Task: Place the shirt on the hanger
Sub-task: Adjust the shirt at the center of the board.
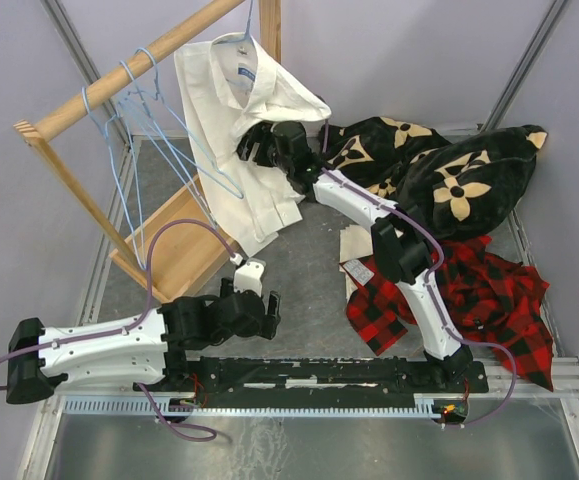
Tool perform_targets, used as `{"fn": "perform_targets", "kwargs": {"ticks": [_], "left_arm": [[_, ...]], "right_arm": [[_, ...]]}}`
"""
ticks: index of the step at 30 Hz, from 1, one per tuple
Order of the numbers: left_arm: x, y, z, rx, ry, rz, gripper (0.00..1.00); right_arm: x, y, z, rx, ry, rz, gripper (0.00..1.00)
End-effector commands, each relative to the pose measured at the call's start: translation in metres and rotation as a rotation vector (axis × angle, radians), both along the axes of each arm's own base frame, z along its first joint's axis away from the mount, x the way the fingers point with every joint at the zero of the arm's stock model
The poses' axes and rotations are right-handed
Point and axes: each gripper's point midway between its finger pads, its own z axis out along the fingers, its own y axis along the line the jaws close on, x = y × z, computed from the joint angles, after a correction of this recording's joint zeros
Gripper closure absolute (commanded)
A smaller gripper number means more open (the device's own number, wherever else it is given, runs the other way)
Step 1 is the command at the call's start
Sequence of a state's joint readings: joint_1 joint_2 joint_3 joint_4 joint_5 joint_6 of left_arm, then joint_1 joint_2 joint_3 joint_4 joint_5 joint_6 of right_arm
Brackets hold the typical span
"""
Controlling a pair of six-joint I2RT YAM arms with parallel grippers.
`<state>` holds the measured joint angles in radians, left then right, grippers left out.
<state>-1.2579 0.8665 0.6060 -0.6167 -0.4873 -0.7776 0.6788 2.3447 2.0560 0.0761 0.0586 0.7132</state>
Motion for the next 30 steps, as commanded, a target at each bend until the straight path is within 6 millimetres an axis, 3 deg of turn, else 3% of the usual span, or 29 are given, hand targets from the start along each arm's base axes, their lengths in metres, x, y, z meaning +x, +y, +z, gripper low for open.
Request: {"fn": "perform_targets", "kwargs": {"ticks": [1,7,13,19,21,23,27,30], "left_arm": [[0.001,0.003,0.000,-0.036,0.002,0.045,0.08],[-0.002,0.005,-0.001,-0.045,0.009,0.034,0.08],[-0.001,0.006,0.000,-0.056,0.003,0.044,0.08],[-0.001,0.004,-0.002,-0.048,0.005,0.042,0.08],[-0.001,0.005,-0.003,-0.047,0.007,0.044,0.08],[-0.001,0.006,-0.004,-0.050,0.010,0.048,0.08],[-0.001,0.006,-0.004,-0.051,0.010,0.051,0.08],[-0.001,0.007,-0.005,-0.050,0.011,0.052,0.08]], "right_arm": [[0.001,0.026,0.058,0.246,-0.015,0.045,0.17],[0.012,0.036,0.092,0.466,-0.013,0.039,0.17],[0.010,0.047,0.118,0.582,-0.009,0.082,0.17],[-0.001,0.064,0.126,0.630,0.000,0.114,0.16],[-0.006,0.067,0.140,0.670,-0.006,0.124,0.16],[-0.004,0.072,0.136,0.687,-0.003,0.118,0.15],[-0.002,0.068,0.149,0.703,-0.030,0.087,0.14],[0.001,0.062,0.141,0.672,-0.028,0.069,0.13]]}}
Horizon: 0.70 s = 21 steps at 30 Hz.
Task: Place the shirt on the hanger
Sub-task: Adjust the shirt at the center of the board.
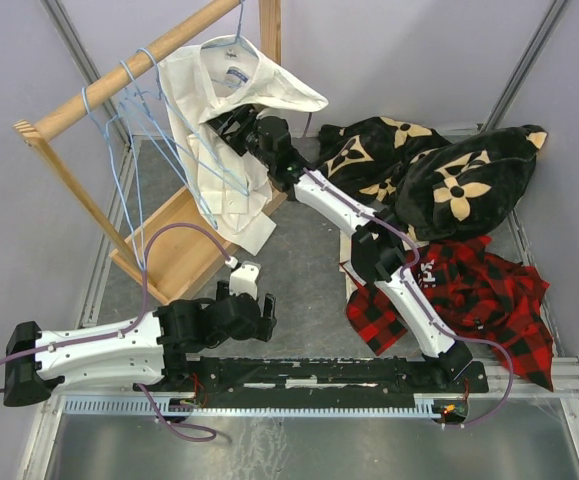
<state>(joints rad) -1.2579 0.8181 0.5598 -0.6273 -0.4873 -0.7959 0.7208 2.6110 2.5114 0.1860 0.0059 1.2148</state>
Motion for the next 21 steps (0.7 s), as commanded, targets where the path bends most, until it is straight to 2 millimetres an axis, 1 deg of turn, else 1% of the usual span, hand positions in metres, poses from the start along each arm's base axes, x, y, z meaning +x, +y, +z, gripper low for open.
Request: {"fn": "perform_targets", "kwargs": {"ticks": [1,2,5,7,9,10,12,14,16,18,19,20,21], "left_arm": [[0.002,-0.003,0.004,-0.047,0.002,0.040,0.08],[0.002,-0.003,0.004,-0.047,0.002,0.040,0.08],[0.002,-0.004,0.003,-0.051,0.007,0.044,0.08],[0.001,-0.003,0.002,-0.052,0.009,0.044,0.08],[0.001,-0.003,0.002,-0.054,0.009,0.045,0.08],[0.001,-0.003,0.002,-0.057,0.009,0.045,0.08],[0.001,-0.003,0.001,-0.060,0.009,0.045,0.08],[0.001,-0.003,0.001,-0.067,0.008,0.044,0.08],[0.001,-0.004,0.001,-0.070,0.008,0.039,0.08],[0.000,-0.005,0.002,-0.071,0.008,0.034,0.08],[0.001,-0.005,0.002,-0.069,0.007,0.033,0.08],[0.001,-0.005,0.002,-0.067,0.005,0.033,0.08],[0.001,-0.004,0.003,-0.066,0.004,0.035,0.08]], "right_arm": [[-0.006,-0.014,0.054,0.074,-0.107,-0.030,0.13],[-0.005,-0.018,0.046,0.052,-0.099,-0.037,0.13],[-0.001,-0.036,0.012,-0.048,-0.080,-0.066,0.12],[0.001,-0.054,-0.012,-0.109,-0.061,-0.095,0.12],[0.002,-0.076,-0.028,-0.146,-0.057,-0.124,0.11],[0.001,-0.086,-0.030,-0.157,-0.064,-0.140,0.09],[-0.002,-0.110,-0.040,-0.197,-0.064,-0.175,0.06],[-0.008,-0.129,-0.046,-0.238,-0.072,-0.207,0.04],[-0.017,-0.145,-0.042,-0.266,-0.094,-0.225,0.03],[-0.028,-0.158,-0.043,-0.301,-0.108,-0.239,0.03],[-0.033,-0.164,-0.046,-0.316,-0.112,-0.245,0.03],[-0.041,-0.170,-0.057,-0.332,-0.101,-0.247,0.02],[-0.047,-0.175,-0.061,-0.335,-0.104,-0.246,0.02]]}}
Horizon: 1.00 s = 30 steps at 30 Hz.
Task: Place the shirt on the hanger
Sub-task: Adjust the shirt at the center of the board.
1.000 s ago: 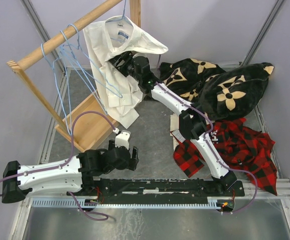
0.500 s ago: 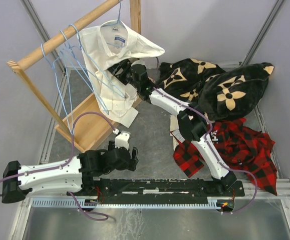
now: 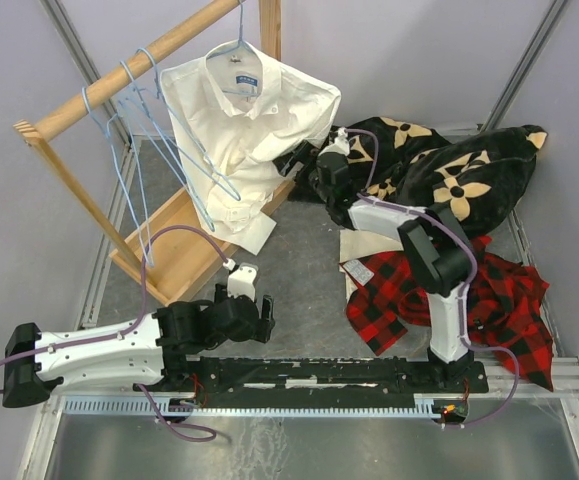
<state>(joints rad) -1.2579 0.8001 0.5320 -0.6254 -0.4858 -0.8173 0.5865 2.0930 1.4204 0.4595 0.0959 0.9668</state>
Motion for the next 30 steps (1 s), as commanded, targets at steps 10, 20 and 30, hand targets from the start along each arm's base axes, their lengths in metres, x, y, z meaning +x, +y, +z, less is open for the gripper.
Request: {"fn": "perform_targets", "kwargs": {"ticks": [10,20,30], "left_arm": [[0.006,-0.003,0.014,-0.104,-0.031,0.055,0.09],[0.005,0.004,0.017,-0.209,-0.036,0.110,0.09],[0.004,0.003,0.017,-0.215,-0.027,0.105,0.10]], "right_arm": [[-0.103,-0.048,0.001,-0.055,-0.069,0.048,0.04],[-0.162,0.022,-0.041,-0.048,0.053,0.186,0.02],[-0.143,0.054,-0.065,0.028,0.083,0.185,0.01]]}}
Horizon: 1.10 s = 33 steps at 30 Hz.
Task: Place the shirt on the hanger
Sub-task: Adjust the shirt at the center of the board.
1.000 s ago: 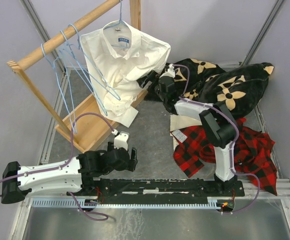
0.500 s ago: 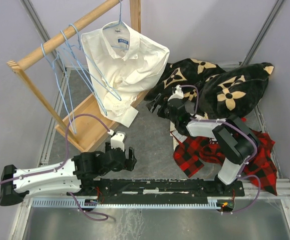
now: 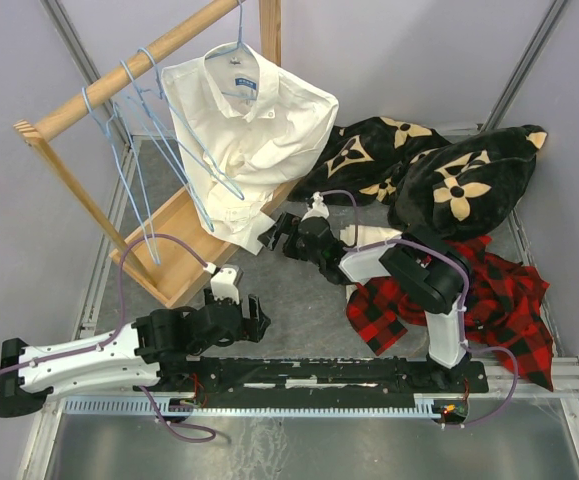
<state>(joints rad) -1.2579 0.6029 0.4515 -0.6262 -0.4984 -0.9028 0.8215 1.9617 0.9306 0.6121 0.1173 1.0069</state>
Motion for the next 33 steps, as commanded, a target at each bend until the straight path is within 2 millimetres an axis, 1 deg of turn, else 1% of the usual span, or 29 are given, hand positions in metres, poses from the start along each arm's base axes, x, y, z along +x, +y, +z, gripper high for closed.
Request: {"fn": "perform_targets", "kwargs": {"ticks": [1,4,9,12,14,21,23,26,28,30,33], "left_arm": [[0.007,-0.005,0.009,-0.050,-0.018,0.040,0.10],[0.007,-0.007,0.010,-0.046,-0.019,0.038,0.10],[0.008,-0.008,0.011,-0.034,-0.020,0.035,0.10],[0.008,-0.009,0.012,-0.037,-0.021,0.035,0.10],[0.008,-0.008,0.012,-0.038,-0.020,0.034,0.10],[0.007,-0.006,0.013,-0.045,-0.022,0.036,0.10],[0.007,-0.005,0.011,-0.043,-0.020,0.035,0.10],[0.006,-0.006,0.010,-0.044,-0.018,0.034,0.10],[0.006,-0.006,0.010,-0.045,-0.017,0.034,0.10],[0.006,-0.006,0.009,-0.044,-0.017,0.034,0.10],[0.007,-0.005,0.008,-0.046,-0.021,0.034,0.10]], "right_arm": [[0.025,0.028,0.042,0.162,-0.078,-0.020,0.01],[0.031,0.038,0.037,0.204,-0.066,-0.024,0.01],[0.044,0.043,0.033,0.237,-0.083,-0.059,0.01],[0.049,0.048,0.038,0.256,-0.102,-0.061,0.04],[0.052,0.050,0.045,0.269,-0.119,-0.059,0.13],[0.050,0.055,0.070,0.261,-0.174,-0.007,0.64],[0.049,0.061,0.081,0.267,-0.195,0.026,0.80],[0.046,0.076,0.101,0.291,-0.224,0.083,0.95],[0.044,0.085,0.114,0.293,-0.249,0.115,0.99],[0.043,0.096,0.122,0.270,-0.262,0.149,1.00],[0.044,0.117,0.121,0.216,-0.266,0.228,1.00]]}}
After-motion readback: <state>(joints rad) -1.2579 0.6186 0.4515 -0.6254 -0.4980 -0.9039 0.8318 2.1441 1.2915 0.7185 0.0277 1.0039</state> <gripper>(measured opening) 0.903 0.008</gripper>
